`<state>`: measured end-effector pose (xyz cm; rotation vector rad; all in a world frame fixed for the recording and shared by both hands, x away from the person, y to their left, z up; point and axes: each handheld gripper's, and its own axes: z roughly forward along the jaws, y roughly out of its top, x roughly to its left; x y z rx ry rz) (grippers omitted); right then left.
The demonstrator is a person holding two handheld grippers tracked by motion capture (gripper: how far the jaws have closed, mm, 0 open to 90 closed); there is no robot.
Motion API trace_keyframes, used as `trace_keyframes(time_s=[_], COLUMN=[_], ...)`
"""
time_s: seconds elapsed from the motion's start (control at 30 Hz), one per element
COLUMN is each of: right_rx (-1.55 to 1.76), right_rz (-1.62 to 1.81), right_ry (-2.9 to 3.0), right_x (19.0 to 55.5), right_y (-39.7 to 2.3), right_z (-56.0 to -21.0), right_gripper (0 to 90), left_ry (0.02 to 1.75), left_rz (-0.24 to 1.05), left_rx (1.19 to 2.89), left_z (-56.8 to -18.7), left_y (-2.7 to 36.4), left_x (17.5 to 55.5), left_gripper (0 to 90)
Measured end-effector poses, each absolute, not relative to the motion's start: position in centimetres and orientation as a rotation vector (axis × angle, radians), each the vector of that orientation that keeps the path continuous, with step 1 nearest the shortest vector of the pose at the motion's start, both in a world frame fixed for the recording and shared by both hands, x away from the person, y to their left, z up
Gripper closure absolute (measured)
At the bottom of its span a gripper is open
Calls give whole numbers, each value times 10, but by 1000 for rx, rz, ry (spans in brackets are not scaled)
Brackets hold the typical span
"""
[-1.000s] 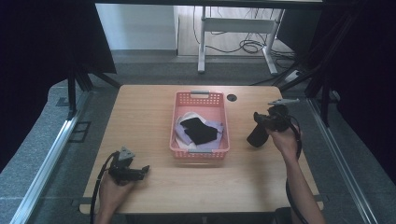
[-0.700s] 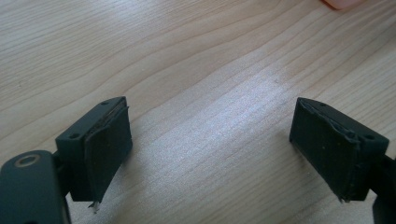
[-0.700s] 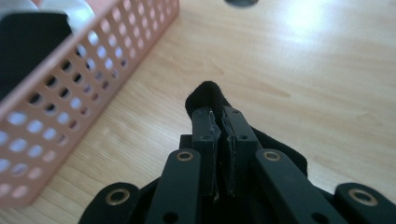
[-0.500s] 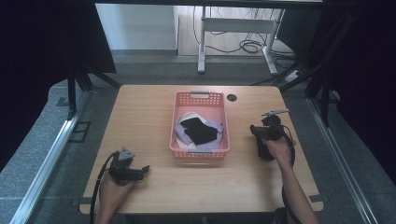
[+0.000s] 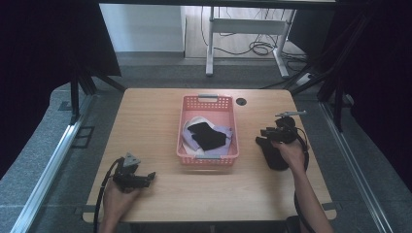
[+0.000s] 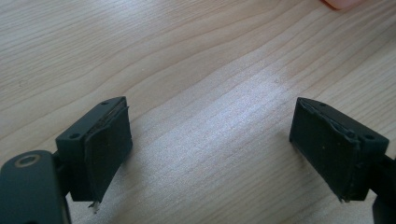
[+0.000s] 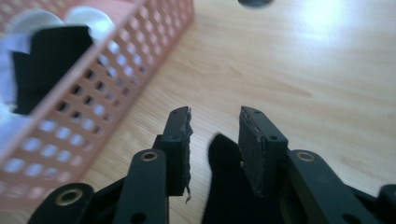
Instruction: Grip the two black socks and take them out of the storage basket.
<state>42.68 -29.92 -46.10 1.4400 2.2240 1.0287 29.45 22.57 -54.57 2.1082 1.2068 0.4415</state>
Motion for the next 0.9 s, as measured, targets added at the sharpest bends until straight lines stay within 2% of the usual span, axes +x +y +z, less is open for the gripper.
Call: trace_keyframes(time_s=[0.43,0.9], right_rx=[1316,1210], right_rz=[1167,1203], right_ry=[2274,2372], right_x=[431,442], right_y=[-257,-202], right_z=[-427,-426], right_gripper=[567,562], left_ry=[1208,1204], left_rz=[441,443], left_rx=[2108,2111], left_z=[-546,-546], left_y=[226,226], left_x=[295,295], left_gripper=[127,127])
